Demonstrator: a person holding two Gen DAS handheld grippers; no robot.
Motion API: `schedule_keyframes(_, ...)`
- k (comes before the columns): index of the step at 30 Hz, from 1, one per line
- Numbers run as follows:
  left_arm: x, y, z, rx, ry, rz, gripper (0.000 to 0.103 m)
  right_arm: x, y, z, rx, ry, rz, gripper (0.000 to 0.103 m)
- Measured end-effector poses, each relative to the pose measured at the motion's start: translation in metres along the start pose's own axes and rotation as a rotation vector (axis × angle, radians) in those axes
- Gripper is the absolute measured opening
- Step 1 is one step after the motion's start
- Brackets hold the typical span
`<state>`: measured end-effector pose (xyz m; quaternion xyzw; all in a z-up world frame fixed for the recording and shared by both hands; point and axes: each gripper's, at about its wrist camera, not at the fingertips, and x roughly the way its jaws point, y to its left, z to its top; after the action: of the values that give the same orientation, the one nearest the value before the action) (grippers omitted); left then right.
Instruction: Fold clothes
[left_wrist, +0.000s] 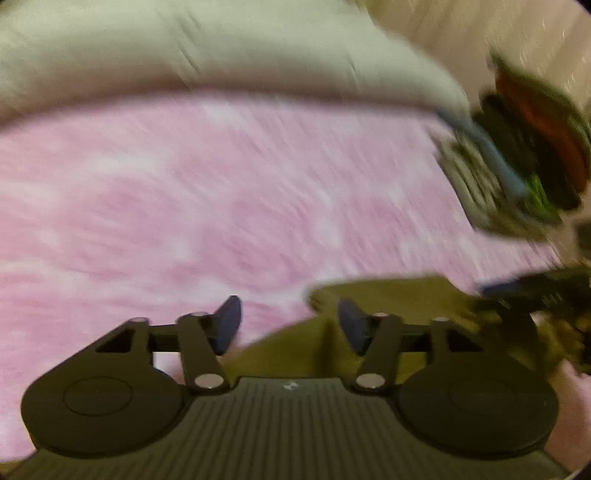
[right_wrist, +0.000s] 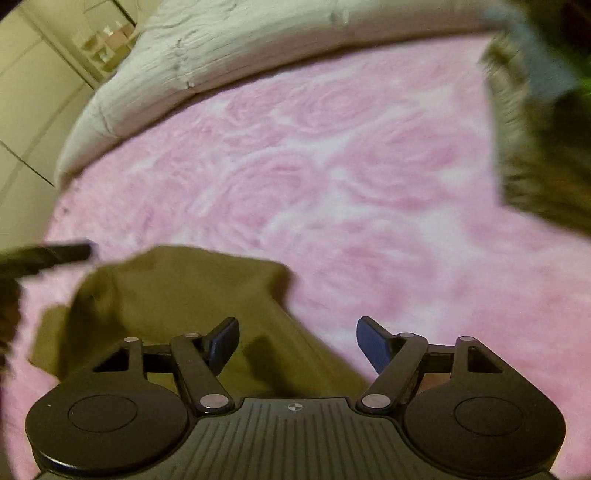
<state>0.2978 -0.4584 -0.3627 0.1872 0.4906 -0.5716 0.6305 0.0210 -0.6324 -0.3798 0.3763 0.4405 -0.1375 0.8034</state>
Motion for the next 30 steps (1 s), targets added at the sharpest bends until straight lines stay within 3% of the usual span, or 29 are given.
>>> schedule_keyframes(1,0.017,0.001,0.006,-0.017,0.057,-0.024,0.05,0.009,-0.001,0.007,0.023,0.015,0.023,0.074)
schedule_keyframes(2,0.033,0.001,0.011,-0.034,0.113,-0.048,0.036,0.016,-0.002,0.014,0.039,0.023,0.04,0.052)
schedule_keyframes(3,0.035,-0.001,0.013,-0.02,0.108,-0.064,0.024,0.024,-0.003,0.021,0.054,0.032,0.058,0.023)
schedule_keyframes(4,0.033,-0.004,0.013,0.0,0.089,-0.078,0.004,0.024,-0.001,0.026,0.052,0.032,0.077,0.004)
schedule_keyframes(6,0.017,-0.006,0.014,0.001,-0.026,-0.114,0.003,0.014,0.009,0.034,-0.004,-0.011,0.098,0.004)
schedule_keyframes(10,0.012,-0.016,0.016,0.127,-0.178,-0.01,0.004,0.012,0.027,0.044,-0.144,-0.139,-0.019,0.004)
schedule_keyframes(11,0.011,-0.019,0.016,0.159,-0.214,0.018,0.007,0.015,0.03,0.046,-0.168,-0.161,-0.058,0.005)
schedule_keyframes(13,0.021,-0.013,0.009,0.111,-0.196,0.095,0.018,0.022,0.035,0.05,-0.215,-0.206,-0.137,0.006)
schedule_keyframes(14,0.027,-0.01,0.005,0.082,-0.183,0.134,0.019,0.032,0.034,0.05,-0.209,-0.179,-0.179,0.01)
schedule_keyframes(15,0.032,-0.006,0.002,0.052,-0.169,0.173,0.022,0.042,0.032,0.047,-0.19,-0.151,-0.22,0.024)
schedule_keyframes(17,0.011,0.002,-0.013,-0.079,-0.235,0.171,0.033,0.037,0.032,0.038,-0.156,-0.208,-0.261,0.074)
schedule_keyframes(18,-0.005,0.006,-0.027,-0.148,-0.274,0.154,0.037,0.026,0.033,0.03,-0.137,-0.262,-0.273,0.079)
schedule_keyframes(19,-0.024,0.01,-0.046,-0.196,-0.296,0.142,0.042,0.014,0.035,0.022,-0.127,-0.284,-0.268,0.079)
schedule_keyframes(21,-0.063,0.017,-0.086,-0.283,-0.332,0.122,0.042,-0.006,0.04,0.006,-0.111,-0.303,-0.247,0.079)
schedule_keyframes(25,-0.13,0.034,-0.19,-0.335,-0.245,0.329,0.042,-0.043,0.042,-0.043,-0.018,-0.252,-0.138,0.079)
schedule_keyframes(30,-0.168,0.083,-0.274,-0.456,-0.128,0.619,0.042,-0.059,0.054,-0.106,0.072,-0.143,-0.14,0.079)
